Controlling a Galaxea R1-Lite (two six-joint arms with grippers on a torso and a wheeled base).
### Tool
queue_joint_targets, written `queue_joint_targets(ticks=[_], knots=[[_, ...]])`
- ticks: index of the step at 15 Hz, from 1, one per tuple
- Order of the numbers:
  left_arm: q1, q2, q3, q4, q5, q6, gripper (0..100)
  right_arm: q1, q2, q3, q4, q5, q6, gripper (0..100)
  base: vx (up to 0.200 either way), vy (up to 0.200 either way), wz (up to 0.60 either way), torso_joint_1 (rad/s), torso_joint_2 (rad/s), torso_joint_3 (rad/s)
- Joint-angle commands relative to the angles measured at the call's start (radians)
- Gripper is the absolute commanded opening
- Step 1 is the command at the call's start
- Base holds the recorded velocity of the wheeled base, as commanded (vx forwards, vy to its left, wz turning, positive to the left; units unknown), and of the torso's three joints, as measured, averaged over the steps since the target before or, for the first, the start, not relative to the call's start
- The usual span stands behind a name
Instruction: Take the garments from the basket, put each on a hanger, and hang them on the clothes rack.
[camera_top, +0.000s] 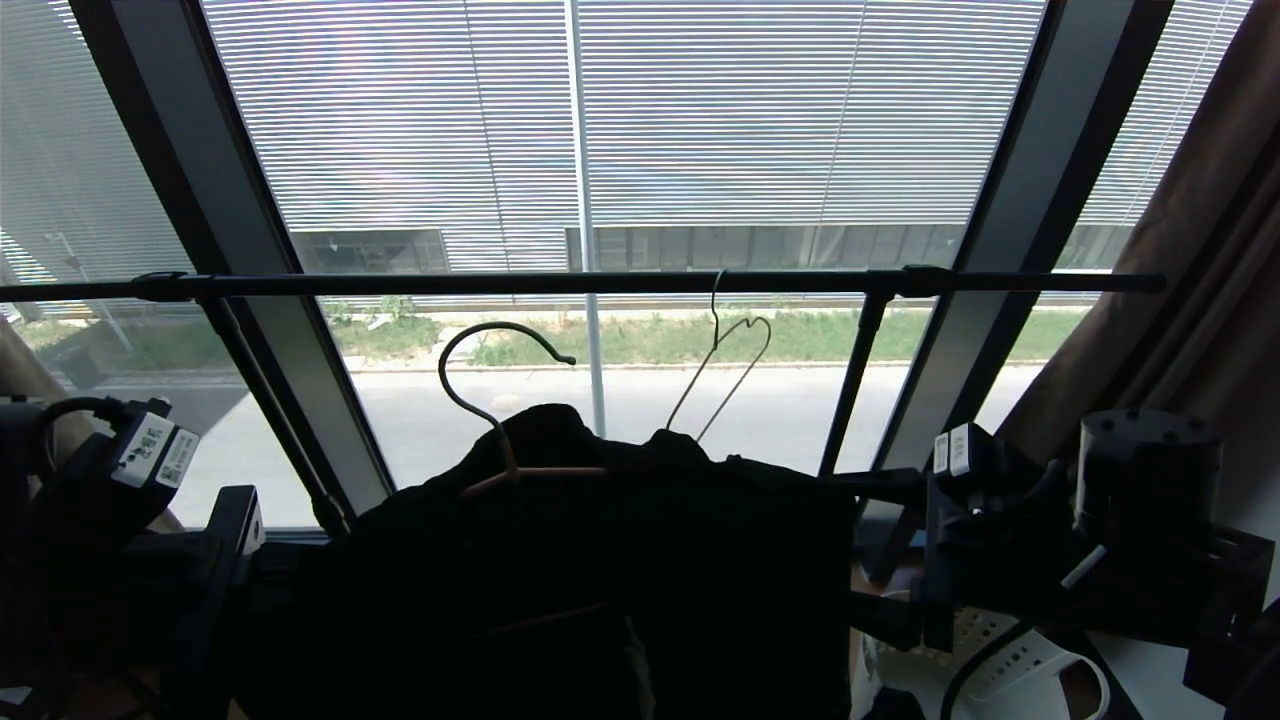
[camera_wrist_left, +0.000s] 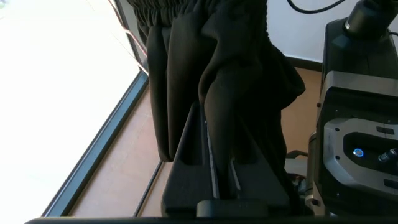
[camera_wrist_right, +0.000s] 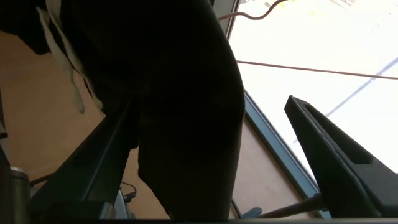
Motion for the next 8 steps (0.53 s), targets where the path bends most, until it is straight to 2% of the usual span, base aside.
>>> queue_joint_targets(ticks=[1, 4, 8], knots=[[0.006, -0.015, 0.001, 0.000, 0.000, 0.000, 0, -0.007, 0.035, -0.005, 0.000, 0.000, -0.002, 100, 0.000, 0.000, 0.00, 0.000, 0.00, 0.000], [0.007, -0.015, -0.005, 0.000, 0.000, -0.036, 0, -0.009, 0.063, -0.008, 0.000, 0.000, -0.010, 100, 0.000, 0.000, 0.00, 0.000, 0.00, 0.000], [0.004, -0.015, -0.005, 0.000, 0.000, -0.037, 0, -0.009, 0.096, -0.017, 0.000, 0.000, -0.022, 100, 0.000, 0.000, 0.00, 0.000, 0.00, 0.000]])
